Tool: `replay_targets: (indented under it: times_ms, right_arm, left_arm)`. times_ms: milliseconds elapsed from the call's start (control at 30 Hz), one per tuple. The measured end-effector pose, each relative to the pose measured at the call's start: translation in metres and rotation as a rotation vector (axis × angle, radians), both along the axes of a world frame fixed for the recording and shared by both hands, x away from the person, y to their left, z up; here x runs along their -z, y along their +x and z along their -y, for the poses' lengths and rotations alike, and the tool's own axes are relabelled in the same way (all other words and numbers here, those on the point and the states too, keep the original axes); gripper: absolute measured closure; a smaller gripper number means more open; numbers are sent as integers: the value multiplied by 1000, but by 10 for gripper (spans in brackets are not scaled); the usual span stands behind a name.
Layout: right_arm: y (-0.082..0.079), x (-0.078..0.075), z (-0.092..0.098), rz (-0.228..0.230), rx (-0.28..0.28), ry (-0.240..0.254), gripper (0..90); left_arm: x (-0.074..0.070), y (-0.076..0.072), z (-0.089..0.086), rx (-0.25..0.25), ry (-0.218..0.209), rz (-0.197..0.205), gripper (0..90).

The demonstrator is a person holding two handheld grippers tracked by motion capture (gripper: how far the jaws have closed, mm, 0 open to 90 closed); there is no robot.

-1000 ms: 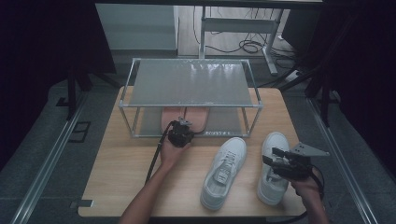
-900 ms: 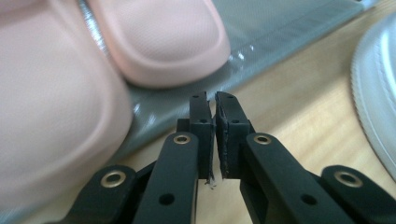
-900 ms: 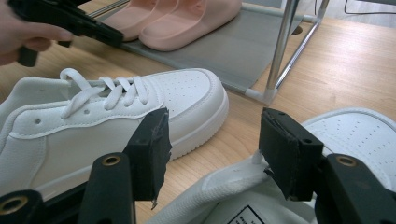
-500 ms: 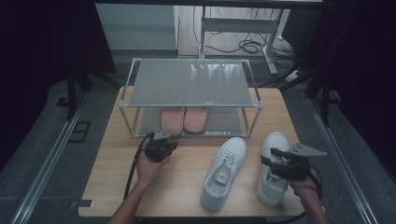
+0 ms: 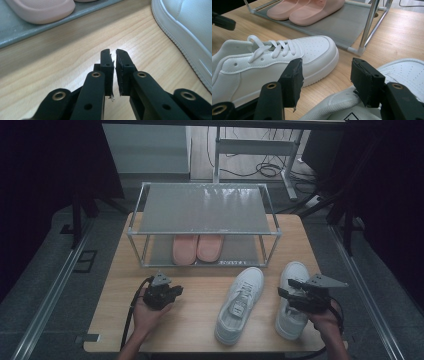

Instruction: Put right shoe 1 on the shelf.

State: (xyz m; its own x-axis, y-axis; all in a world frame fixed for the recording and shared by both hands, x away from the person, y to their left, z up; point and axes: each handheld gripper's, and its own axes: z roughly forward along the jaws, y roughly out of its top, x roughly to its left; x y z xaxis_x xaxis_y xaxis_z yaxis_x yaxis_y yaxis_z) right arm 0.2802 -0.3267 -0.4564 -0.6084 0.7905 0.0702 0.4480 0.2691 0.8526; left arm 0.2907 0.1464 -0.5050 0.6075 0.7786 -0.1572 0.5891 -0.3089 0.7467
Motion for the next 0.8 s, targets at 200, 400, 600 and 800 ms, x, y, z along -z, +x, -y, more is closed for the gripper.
replay_targets:
  times_ms: [200, 400, 600, 800]
  right_arm:
    - [0, 0, -1, -4, 0, -3, 440]
    - [-1, 0, -1, 0, -1, -7, 440]
    - [-2, -4, 0, 10, 2, -4, 440]
    - [-2, -5, -1, 14, -1, -8, 440]
  left_arm:
    - [0, -10, -9, 3, -19, -9, 737]
    - [-1, -19, -16, -19, 1, -9, 621]
    - [3, -25, -24, -36, -5, -31, 594]
    - [4, -26, -29, -49, -15, -40, 567]
